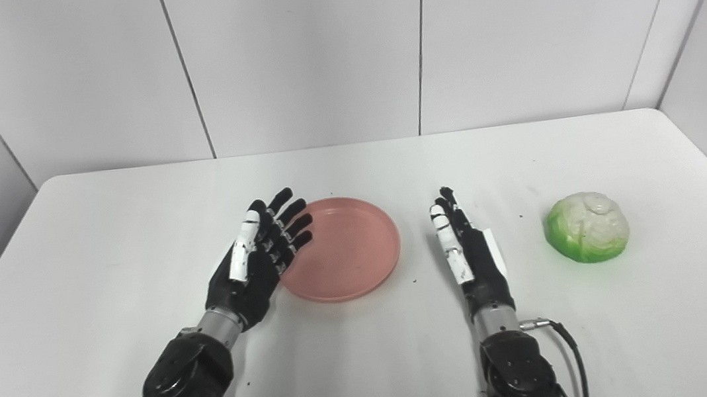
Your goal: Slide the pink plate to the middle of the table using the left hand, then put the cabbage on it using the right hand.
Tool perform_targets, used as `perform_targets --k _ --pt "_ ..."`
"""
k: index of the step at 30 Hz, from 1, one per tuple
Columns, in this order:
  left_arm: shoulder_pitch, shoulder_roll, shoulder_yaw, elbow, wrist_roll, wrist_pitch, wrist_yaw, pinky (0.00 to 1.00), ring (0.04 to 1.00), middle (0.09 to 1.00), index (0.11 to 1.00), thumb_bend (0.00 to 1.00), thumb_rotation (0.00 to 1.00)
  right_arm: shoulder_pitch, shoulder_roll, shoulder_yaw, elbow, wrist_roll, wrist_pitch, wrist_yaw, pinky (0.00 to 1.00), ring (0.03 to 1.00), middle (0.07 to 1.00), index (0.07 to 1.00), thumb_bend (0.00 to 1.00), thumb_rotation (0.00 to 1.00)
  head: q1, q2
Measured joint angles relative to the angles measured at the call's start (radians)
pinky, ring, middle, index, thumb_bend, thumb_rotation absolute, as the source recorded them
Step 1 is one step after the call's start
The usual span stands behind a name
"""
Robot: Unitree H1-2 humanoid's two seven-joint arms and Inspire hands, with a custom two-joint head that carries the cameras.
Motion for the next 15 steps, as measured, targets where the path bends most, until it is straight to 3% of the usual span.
perform_targets --k 15 --pt "0.004 0.011 0.038 -0.058 -0.001 -0.024 -0.022 0.96 0.940 0.947 0.945 0.47 1.00 -0.003 0.000 0.002 0.006 0.002 -0.001 0.000 0.91 0.934 0.944 0.963 0.18 1.00 -0.018 -0.006"
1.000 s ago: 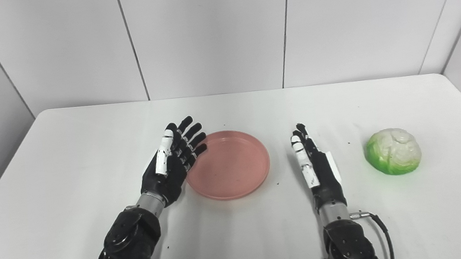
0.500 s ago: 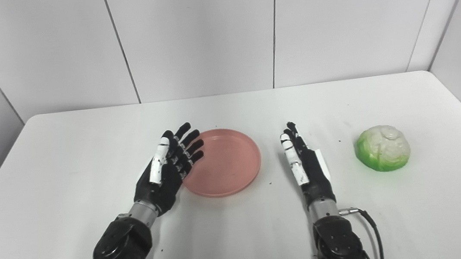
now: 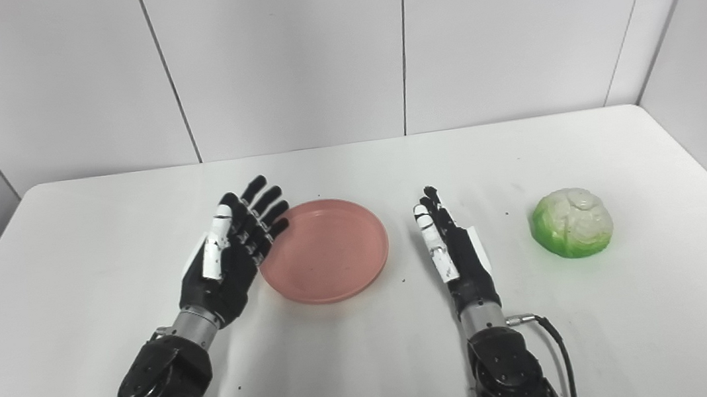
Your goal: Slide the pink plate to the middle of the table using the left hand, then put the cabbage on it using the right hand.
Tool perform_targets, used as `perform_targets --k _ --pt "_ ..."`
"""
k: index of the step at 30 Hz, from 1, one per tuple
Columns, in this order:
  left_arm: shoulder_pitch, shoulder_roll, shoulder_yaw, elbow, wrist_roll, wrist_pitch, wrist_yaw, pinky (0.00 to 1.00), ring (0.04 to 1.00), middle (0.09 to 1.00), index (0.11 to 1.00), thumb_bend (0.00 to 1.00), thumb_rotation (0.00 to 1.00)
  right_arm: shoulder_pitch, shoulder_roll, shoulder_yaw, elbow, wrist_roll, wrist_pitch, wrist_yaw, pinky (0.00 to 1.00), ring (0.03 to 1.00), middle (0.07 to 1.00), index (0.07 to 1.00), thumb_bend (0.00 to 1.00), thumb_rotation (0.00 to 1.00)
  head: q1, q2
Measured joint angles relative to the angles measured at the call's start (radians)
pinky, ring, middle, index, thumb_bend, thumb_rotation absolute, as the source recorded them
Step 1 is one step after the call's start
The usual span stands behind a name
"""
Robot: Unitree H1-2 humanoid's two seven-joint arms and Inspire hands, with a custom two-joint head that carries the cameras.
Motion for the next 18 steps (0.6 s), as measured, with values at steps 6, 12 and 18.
perform_targets --k 6,12,18 --pt "0.000 0.013 0.017 -0.006 0.002 -0.008 0.001 0.97 0.944 0.948 0.944 0.48 1.00 0.000 0.000 -0.001 -0.001 -0.006 0.000 -0.003 0.93 0.925 0.941 0.955 0.23 1.00 -0.020 -0.003" --pt "0.000 0.020 0.035 0.006 0.019 -0.037 0.004 0.98 0.946 0.949 0.939 0.47 1.00 -0.001 -0.020 0.008 -0.046 -0.076 -0.002 -0.014 0.88 0.904 0.907 0.913 0.39 1.00 -0.049 -0.012" --pt "-0.004 0.037 0.061 0.065 0.023 -0.081 0.004 0.98 0.948 0.952 0.942 0.46 1.00 -0.013 -0.085 0.028 -0.133 -0.247 -0.011 -0.069 0.83 0.862 0.866 0.872 0.60 1.00 -0.075 -0.024"
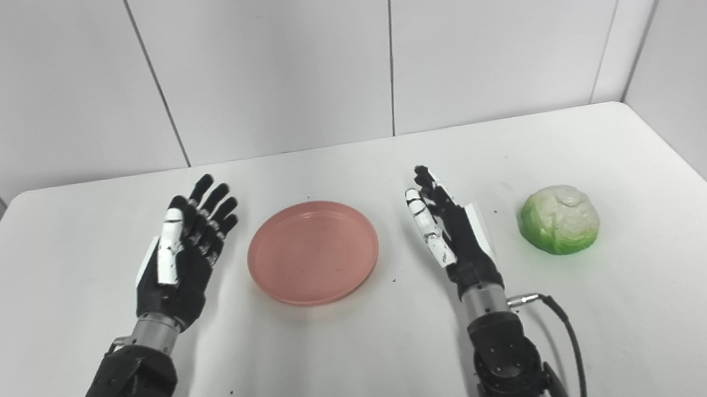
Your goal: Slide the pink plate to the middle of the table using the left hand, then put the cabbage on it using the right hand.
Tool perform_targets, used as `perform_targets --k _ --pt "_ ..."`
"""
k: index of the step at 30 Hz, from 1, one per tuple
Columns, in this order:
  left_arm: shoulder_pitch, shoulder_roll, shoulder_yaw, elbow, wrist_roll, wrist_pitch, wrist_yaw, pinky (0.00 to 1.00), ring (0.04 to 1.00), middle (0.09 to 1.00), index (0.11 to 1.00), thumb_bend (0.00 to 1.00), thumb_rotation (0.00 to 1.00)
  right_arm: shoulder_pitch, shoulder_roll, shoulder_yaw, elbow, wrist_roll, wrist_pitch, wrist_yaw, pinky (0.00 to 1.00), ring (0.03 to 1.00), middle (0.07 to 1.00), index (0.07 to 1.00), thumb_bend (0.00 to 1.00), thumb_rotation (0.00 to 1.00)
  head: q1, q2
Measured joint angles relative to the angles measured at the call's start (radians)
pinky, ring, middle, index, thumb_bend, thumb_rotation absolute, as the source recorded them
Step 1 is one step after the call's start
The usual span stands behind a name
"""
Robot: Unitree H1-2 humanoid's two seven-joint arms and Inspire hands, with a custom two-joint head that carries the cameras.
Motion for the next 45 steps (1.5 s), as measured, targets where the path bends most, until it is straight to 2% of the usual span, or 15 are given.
perform_targets --k 4,10,16,18,23,27,34,38,45 --pt "-0.001 0.009 0.001 0.038 0.004 -0.015 0.000 0.97 0.940 0.942 0.931 0.47 1.00 -0.037 -0.047 -0.001 -0.079 -0.081 0.002 -0.010 0.81 0.856 0.867 0.878 0.61 0.96 -0.012 -0.006" --pt "-0.002 0.009 0.002 0.061 0.015 -0.034 0.000 0.97 0.939 0.940 0.930 0.46 1.00 -0.071 -0.085 -0.015 -0.178 -0.161 0.021 -0.007 0.79 0.853 0.877 0.894 0.75 0.85 -0.058 -0.018" --pt "-0.003 0.017 0.006 0.100 0.012 -0.056 -0.005 0.97 0.944 0.945 0.938 0.47 1.00 -0.077 -0.122 -0.055 -0.191 -0.208 0.066 -0.007 0.80 0.874 0.897 0.907 0.85 0.80 -0.097 -0.023" --pt "-0.006 0.024 0.007 0.116 0.010 -0.061 -0.018 0.98 0.950 0.951 0.945 0.47 1.00 -0.076 -0.123 -0.064 -0.207 -0.223 0.073 -0.009 0.80 0.875 0.900 0.915 0.86 0.78 -0.147 -0.029" --pt "-0.016 0.041 0.012 0.180 -0.003 -0.099 -0.067 0.98 0.947 0.950 0.943 0.48 1.00 -0.073 -0.122 -0.082 -0.234 -0.256 0.083 -0.017 0.81 0.884 0.911 0.936 0.89 0.75 -0.187 -0.034" --pt "-0.023 0.059 0.021 0.222 -0.002 -0.125 -0.082 0.96 0.942 0.946 0.934 0.48 1.00 -0.062 -0.132 -0.115 -0.246 -0.275 0.090 -0.019 0.81 0.889 0.918 0.949 0.90 0.73 -0.215 -0.037" --pt "-0.046 0.066 0.031 0.267 -0.011 -0.157 -0.125 0.97 0.939 0.948 0.942 0.49 1.00 -0.043 -0.179 -0.174 -0.256 -0.314 0.127 -0.018 0.83 0.901 0.924 0.965 0.95 0.69 -0.239 -0.035" --pt "-0.058 0.073 0.035 0.292 -0.014 -0.173 -0.149 0.95 0.938 0.947 0.940 0.50 1.00 -0.016 -0.186 -0.208 -0.256 -0.317 0.183 -0.016 0.83 0.906 0.930 0.971 0.98 0.66 -0.252 -0.032" --pt "-0.060 0.079 0.047 0.297 -0.024 -0.173 -0.157 0.96 0.937 0.949 0.945 0.49 1.00 0.006 -0.207 -0.214 -0.242 -0.306 0.218 -0.015 0.83 0.920 0.954 0.985 0.98 0.59 -0.285 -0.029"
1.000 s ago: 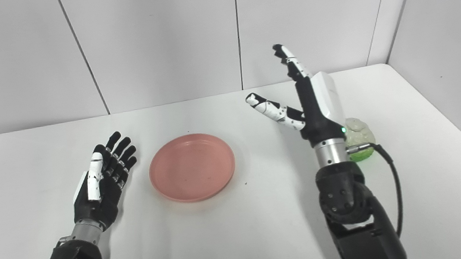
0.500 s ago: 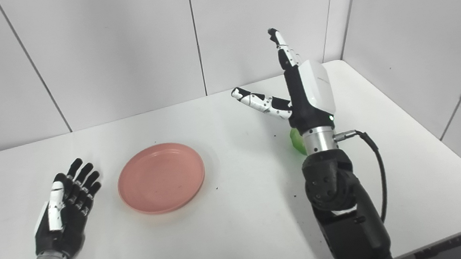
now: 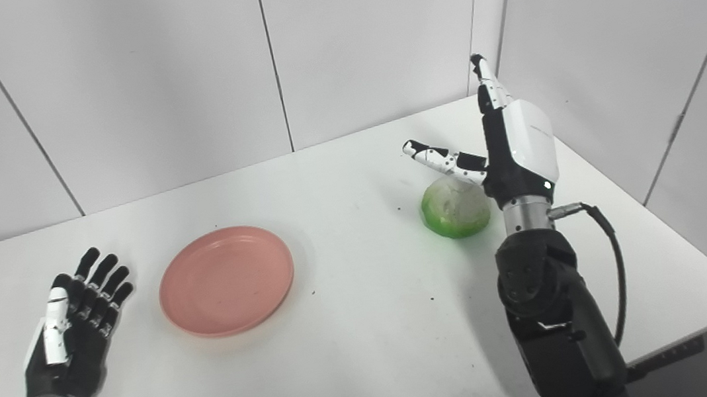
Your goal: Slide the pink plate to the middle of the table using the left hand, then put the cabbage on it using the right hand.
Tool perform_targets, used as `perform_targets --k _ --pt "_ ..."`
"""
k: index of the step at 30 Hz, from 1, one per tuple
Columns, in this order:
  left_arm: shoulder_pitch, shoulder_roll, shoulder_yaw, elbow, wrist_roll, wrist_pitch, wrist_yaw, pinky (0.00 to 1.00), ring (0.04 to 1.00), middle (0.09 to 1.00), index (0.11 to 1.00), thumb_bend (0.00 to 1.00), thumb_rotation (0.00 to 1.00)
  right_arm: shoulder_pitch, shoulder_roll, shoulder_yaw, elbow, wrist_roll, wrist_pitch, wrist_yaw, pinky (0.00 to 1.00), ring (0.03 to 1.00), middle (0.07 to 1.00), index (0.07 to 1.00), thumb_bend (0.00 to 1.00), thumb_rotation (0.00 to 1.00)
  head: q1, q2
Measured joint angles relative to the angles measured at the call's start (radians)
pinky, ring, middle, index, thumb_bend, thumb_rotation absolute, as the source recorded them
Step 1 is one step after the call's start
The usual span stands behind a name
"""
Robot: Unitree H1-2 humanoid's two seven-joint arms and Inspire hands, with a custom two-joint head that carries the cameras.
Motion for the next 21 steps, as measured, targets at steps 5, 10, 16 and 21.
perform_targets --k 5,10,16,21 --pt "-0.016 0.008 0.003 0.030 0.000 -0.002 -0.007 0.94 0.930 0.941 0.938 0.50 1.00 0.002 -0.012 0.000 0.049 0.009 0.012 0.000 0.82 0.926 0.964 0.992 0.99 0.59 -0.014 0.003" --pt "-0.023 0.010 0.004 0.040 0.000 -0.004 -0.016 0.95 0.928 0.938 0.928 0.50 1.00 0.009 -0.012 0.002 0.079 0.034 0.014 0.000 0.81 0.919 0.960 0.986 0.99 0.57 -0.026 0.008" --pt "-0.030 0.010 0.004 0.056 0.000 -0.002 -0.016 0.95 0.929 0.939 0.933 0.49 1.00 0.019 -0.031 0.002 0.147 0.051 0.014 -0.001 0.79 0.908 0.955 0.982 1.00 0.59 -0.028 0.012" --pt "-0.049 0.010 0.006 0.088 0.001 -0.003 -0.016 0.95 0.929 0.941 0.939 0.49 1.00 0.022 -0.048 0.005 0.185 0.073 0.013 -0.002 0.80 0.906 0.949 0.979 1.00 0.62 -0.049 0.021"
